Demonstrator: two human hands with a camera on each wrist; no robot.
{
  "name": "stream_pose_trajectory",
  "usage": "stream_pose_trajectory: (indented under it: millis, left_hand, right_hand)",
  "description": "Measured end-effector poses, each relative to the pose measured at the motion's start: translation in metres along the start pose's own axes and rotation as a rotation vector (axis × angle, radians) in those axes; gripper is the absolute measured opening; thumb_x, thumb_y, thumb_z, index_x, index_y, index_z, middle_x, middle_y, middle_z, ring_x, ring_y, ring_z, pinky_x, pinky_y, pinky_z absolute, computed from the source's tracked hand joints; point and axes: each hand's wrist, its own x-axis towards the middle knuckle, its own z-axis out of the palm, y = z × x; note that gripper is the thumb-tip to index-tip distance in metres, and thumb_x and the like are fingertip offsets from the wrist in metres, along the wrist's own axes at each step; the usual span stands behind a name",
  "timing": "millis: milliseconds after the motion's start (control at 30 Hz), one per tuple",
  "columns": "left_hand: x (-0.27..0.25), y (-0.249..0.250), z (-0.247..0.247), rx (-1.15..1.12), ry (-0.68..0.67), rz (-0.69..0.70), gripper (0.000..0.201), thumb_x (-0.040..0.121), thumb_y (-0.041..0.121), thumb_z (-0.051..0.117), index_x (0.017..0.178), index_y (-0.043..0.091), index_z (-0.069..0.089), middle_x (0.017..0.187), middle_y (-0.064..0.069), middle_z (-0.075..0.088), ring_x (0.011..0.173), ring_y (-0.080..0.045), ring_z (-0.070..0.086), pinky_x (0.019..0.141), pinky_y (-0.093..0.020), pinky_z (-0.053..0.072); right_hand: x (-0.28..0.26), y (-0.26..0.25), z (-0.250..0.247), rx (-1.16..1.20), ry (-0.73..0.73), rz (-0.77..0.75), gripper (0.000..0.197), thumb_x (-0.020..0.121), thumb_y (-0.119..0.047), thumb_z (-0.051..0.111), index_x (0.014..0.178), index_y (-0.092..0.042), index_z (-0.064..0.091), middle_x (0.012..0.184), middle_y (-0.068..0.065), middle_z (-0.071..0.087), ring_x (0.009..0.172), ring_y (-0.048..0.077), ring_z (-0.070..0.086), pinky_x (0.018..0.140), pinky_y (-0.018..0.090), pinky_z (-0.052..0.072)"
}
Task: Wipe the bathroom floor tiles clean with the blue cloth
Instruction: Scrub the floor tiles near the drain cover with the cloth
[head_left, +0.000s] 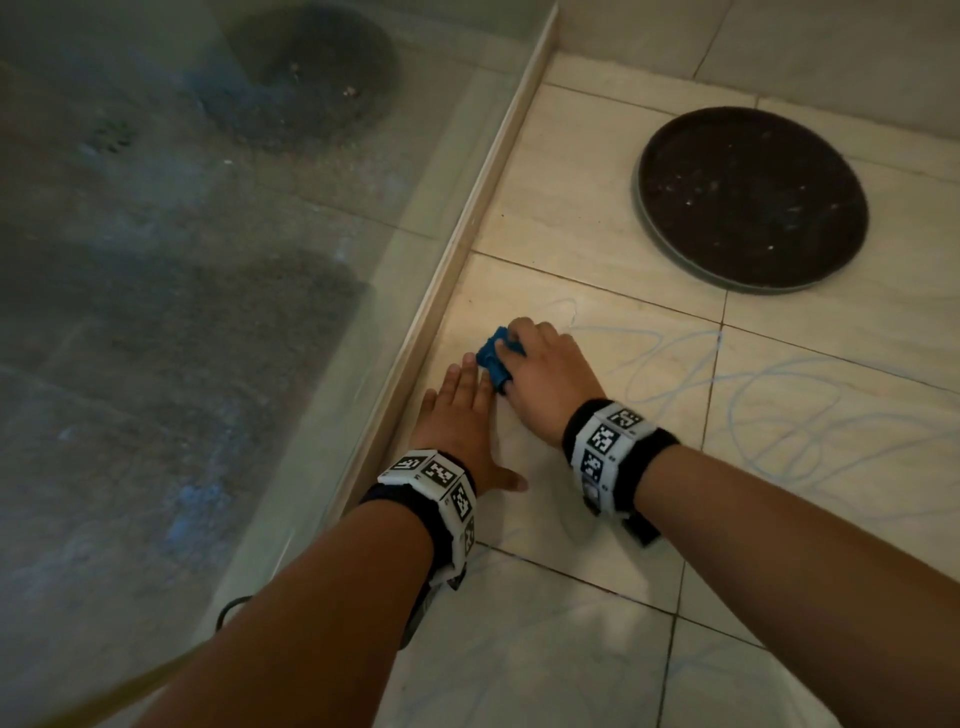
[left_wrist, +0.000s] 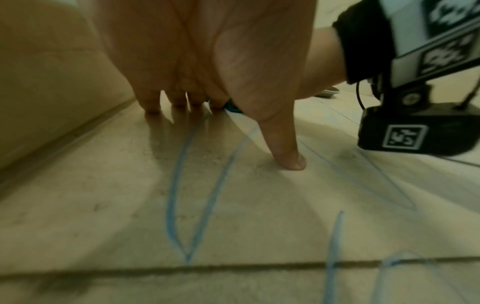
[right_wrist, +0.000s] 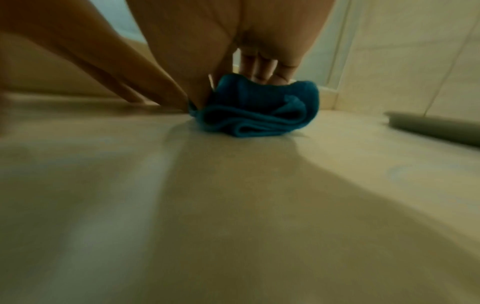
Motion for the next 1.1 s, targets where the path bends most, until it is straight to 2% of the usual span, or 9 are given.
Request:
stream_pose_trajectory:
  millis: [100,200,300,367,500,667,767,933,1100]
  left_hand:
    - [0.000,-0.002,0.001,-0.004,0.005,0.008,0.132,0.071,0.067,0.069,0.149,0.014,-0.023,0.156,-0.007,-0.031,0.146,-0.023,-0.020,0.119,-0.039,-0.003]
    - [0.000,-0.002,0.001,-0.025,0.012,0.016,0.132,0.070,0.067,0.070,0.149,0.015,-0.023,0.156,-0.006,-0.031,0.146,-0.022,-0.020,0.119,-0.039,-0.003]
    - [0.000,-0.001,0.001,-0.016,0.013,0.010,0.132,0.070,0.066,0.070,0.149,0.015,-0.023,0.156,-0.007,-0.030,0.146,-0.023,-0.019,0.119,-0.040,-0.002]
    - [0.001,-0.002,0.000,-0.022,0.015,0.009,0.132,0.071,0.066,0.070,0.149,0.015,-0.023,0.156,-0.007,-0.030,0.146,-0.023,-0.019,0.119,-0.040,-0.002]
    - [-0.002,-0.002,0.000,-0.032,0.007,0.011,0.132,0.070,0.065,0.071,0.149,0.016,-0.023,0.156,-0.006,-0.031,0.146,-0.022,-0.019,0.119,-0.040,-0.002]
    - [0.000,-0.001,0.000,-0.026,0.007,0.010,0.132,0.071,0.065,0.070,0.149,0.015,-0.024,0.155,-0.006,-0.032,0.146,-0.022,-0.020,0.119,-0.040,-0.002]
    - [0.001,-0.001,0.003,-0.023,0.017,0.003,0.133,0.070,0.066,0.071,0.149,0.016,-0.023,0.155,-0.006,-0.031,0.146,-0.022,-0.020,0.118,-0.040,-0.002]
    - [0.001,-0.002,0.004,-0.043,0.032,0.011,0.133,0.069,0.066,0.071,0.149,0.018,-0.023,0.156,-0.004,-0.031,0.146,-0.021,-0.020,0.118,-0.039,-0.003]
    - [0.000,-0.001,0.002,-0.019,0.013,0.006,0.132,0.071,0.067,0.069,0.149,0.014,-0.024,0.155,-0.006,-0.032,0.146,-0.022,-0.021,0.121,-0.040,-0.002]
  right_hand:
    - [0.015,0.033,0.000,0.092,0.095,0.076,0.042,0.078,-0.003,0.064,0.120,-0.010,0.062,0.113,0.019,0.053,0.097,0.040,0.052,0.077,0.043,0.040]
    - [0.018,0.030,0.007,0.194,0.092,0.234,0.046,0.085,-0.004,0.059,0.128,-0.019,0.057,0.118,0.015,0.051,0.104,0.037,0.046,0.082,0.041,0.036]
    - [0.013,0.026,0.011,0.192,0.093,0.111,0.047,0.083,-0.001,0.058,0.126,-0.019,0.059,0.113,0.015,0.052,0.099,0.038,0.047,0.077,0.040,0.037]
    - [0.022,0.046,0.003,0.178,0.079,0.140,0.042,0.089,-0.006,0.054,0.128,-0.022,0.057,0.116,0.014,0.051,0.100,0.038,0.047,0.079,0.040,0.041]
    - [0.031,0.051,-0.003,0.194,0.065,0.384,0.039,0.093,-0.025,0.047,0.132,-0.025,0.053,0.123,0.008,0.045,0.108,0.034,0.041,0.091,0.042,0.039]
    - [0.016,0.020,-0.001,0.249,0.132,0.243,0.047,0.090,-0.056,0.044,0.117,-0.024,0.065,0.112,0.000,0.052,0.103,0.026,0.046,0.088,0.039,0.040]
    - [0.024,0.037,0.000,0.215,0.160,0.212,0.033,0.092,-0.041,0.051,0.117,-0.025,0.065,0.112,0.003,0.053,0.103,0.028,0.048,0.082,0.038,0.042]
    - [0.037,0.042,0.002,0.263,0.201,0.488,0.028,0.092,-0.022,0.053,0.119,-0.021,0.063,0.116,0.009,0.049,0.106,0.033,0.042,0.087,0.045,0.042]
    - [0.022,0.020,0.008,0.177,0.041,0.045,0.034,0.093,-0.016,0.052,0.126,-0.023,0.056,0.116,0.009,0.048,0.105,0.034,0.044,0.087,0.043,0.042]
